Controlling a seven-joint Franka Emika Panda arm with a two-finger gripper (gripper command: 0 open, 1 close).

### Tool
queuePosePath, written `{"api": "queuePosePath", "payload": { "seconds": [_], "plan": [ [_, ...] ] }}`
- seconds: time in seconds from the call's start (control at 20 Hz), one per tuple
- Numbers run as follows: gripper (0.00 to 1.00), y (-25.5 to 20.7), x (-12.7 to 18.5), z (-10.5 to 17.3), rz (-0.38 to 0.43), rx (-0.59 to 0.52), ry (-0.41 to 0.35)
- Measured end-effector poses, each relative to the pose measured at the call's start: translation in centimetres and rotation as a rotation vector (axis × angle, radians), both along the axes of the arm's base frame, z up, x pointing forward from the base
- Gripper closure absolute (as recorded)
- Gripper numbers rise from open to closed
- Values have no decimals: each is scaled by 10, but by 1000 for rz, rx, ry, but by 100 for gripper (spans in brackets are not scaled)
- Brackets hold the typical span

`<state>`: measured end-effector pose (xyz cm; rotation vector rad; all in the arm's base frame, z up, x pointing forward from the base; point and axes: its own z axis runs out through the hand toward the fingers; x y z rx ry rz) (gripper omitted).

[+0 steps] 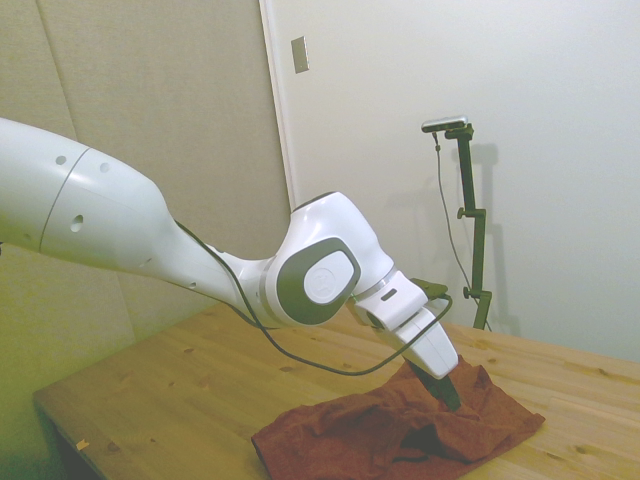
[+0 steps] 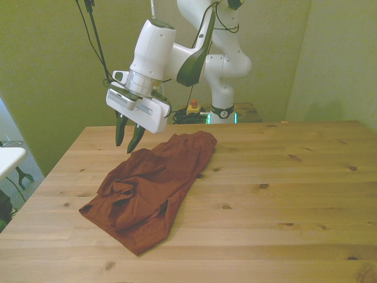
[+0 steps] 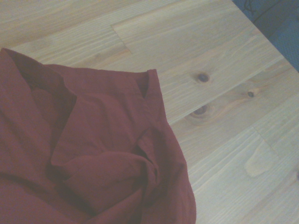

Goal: Fold the shorts

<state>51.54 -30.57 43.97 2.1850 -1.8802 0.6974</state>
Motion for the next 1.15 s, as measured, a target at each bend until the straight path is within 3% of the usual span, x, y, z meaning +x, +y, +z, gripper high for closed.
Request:
{"api": "queuePosePath", "payload": {
  "seconds": [0.25, 0.4, 0.6, 0.95, 1.15],
  "plan": [
    [0, 11, -8, 21, 7, 5, -12],
    [0, 49, -24, 32, 44, 58, 13],
    [0, 117, -73, 18, 154, 184, 58],
    [0, 218, -169, -20, 315, 308, 121],
    [0, 258, -194, 21, 387, 341, 111]
  ]
}}
